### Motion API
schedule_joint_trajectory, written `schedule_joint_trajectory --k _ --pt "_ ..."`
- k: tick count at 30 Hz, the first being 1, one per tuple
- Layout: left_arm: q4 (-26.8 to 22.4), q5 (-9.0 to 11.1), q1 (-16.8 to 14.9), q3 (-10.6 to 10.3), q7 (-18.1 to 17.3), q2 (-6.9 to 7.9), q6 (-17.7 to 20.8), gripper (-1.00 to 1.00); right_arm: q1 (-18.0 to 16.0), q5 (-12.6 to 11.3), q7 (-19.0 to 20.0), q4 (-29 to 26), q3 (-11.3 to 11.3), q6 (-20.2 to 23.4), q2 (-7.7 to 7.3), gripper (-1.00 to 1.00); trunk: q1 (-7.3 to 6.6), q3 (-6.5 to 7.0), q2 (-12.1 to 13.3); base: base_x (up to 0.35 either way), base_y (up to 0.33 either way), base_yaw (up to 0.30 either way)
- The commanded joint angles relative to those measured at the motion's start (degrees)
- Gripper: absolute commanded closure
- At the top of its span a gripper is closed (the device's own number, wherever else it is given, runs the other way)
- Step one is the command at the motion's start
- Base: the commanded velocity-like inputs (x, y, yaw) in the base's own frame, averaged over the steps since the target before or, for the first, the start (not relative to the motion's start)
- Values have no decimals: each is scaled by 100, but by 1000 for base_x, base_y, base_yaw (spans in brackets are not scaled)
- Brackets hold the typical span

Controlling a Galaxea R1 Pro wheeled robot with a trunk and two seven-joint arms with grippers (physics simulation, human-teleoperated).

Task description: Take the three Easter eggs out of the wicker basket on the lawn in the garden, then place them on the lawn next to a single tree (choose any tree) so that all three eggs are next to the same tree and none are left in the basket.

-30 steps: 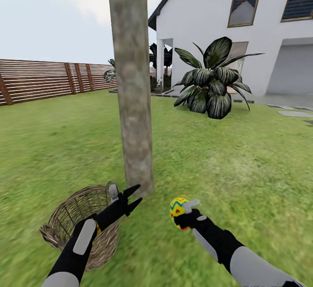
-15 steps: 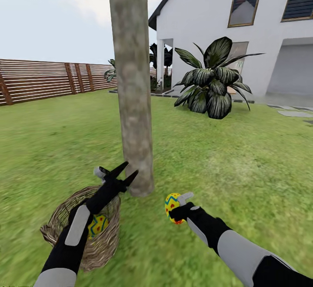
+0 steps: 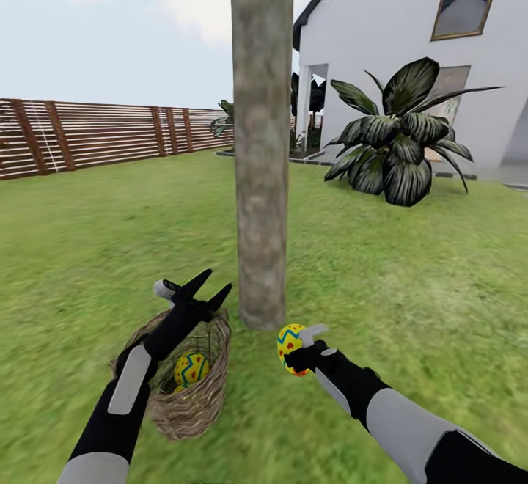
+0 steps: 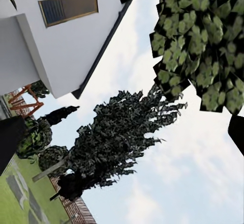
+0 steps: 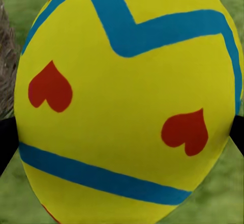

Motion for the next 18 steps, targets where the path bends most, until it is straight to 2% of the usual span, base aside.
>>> schedule_joint_trajectory --k 1,5,12,18 --pt "13 2 -4 11 -10 -7 27 -100 -5 -38 -20 -8 35 20 -5 100 -1 -6 -3 0 0 280" --pt "26 2 -4 11 -4 -12 26 -100 -5 -30 -20 -4 35 19 -5 100 -1 -6 -3 0 -64 267" --pt "34 2 -4 11 0 -14 25 -100 -5 -25 -20 7 35 19 -14 100 -1 -6 -3 0 -317 236" --pt "42 2 4 11 -1 -14 25 -100 -5 -46 -20 35 35 -234 -11 100 -1 -6 -3 0 -334 218"
